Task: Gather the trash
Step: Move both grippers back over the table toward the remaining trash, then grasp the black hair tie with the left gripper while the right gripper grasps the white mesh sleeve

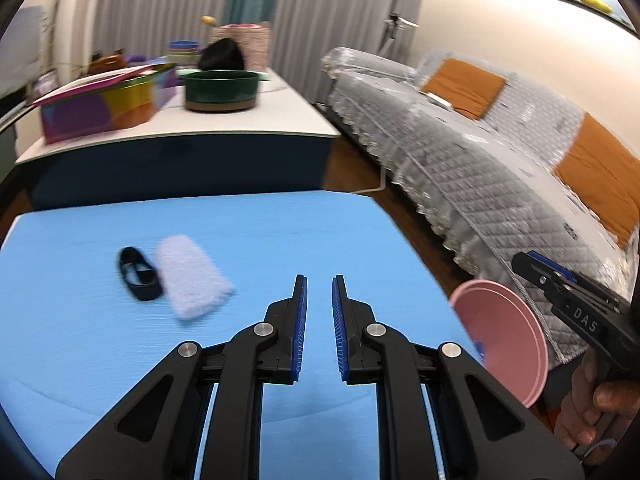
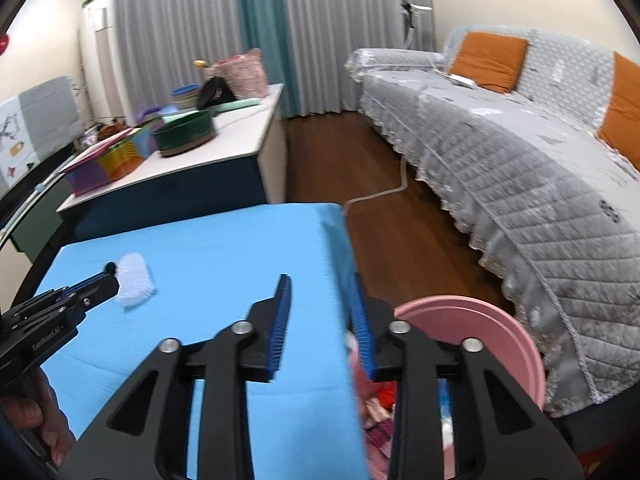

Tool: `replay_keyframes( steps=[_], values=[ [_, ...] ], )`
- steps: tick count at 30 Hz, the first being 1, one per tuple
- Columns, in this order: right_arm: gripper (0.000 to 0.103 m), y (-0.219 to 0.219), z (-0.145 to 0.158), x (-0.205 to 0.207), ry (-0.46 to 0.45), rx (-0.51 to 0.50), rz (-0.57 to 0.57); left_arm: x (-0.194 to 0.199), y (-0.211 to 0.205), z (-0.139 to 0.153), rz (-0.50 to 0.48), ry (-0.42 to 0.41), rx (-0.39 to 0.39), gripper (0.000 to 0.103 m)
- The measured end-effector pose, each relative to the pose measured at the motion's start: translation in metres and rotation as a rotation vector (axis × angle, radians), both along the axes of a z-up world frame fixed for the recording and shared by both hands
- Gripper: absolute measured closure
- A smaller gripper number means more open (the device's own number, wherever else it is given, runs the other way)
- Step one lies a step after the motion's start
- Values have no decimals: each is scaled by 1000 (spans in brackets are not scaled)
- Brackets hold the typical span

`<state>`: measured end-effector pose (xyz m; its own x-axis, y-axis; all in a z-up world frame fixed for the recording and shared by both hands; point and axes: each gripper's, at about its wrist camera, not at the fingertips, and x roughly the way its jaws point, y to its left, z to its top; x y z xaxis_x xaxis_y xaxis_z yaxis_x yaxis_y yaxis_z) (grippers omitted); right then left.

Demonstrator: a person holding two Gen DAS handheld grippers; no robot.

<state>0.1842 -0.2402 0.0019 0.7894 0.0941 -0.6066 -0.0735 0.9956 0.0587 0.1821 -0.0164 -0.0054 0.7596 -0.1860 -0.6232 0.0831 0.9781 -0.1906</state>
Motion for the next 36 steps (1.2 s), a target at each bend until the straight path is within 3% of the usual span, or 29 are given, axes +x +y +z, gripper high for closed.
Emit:
replay_keyframes(
  steps=[5,12,19,22,24,27,36],
  values=[
    [86,40,-4,7,-20,20,89,-2,42,0,118,-6,-3,90],
    [86,98,-14,19,-8,51,217,-3,104,-6,298,-21,-6,90],
    [82,156,-33,46,37,81,335,-8,145,-13,406,-17,-13,91],
    [73,175,-46,55,71,89,374,-6,157,-17,430,-7,-20,91],
    [61,188,-56,62,93,89,397,-3,163,-21,443,3,-25,91],
    [54,205,-70,72,122,87,419,5,168,-26,447,15,-29,91],
    [49,238,-97,88,193,33,469,30,165,-46,392,67,-69,91]
  ],
)
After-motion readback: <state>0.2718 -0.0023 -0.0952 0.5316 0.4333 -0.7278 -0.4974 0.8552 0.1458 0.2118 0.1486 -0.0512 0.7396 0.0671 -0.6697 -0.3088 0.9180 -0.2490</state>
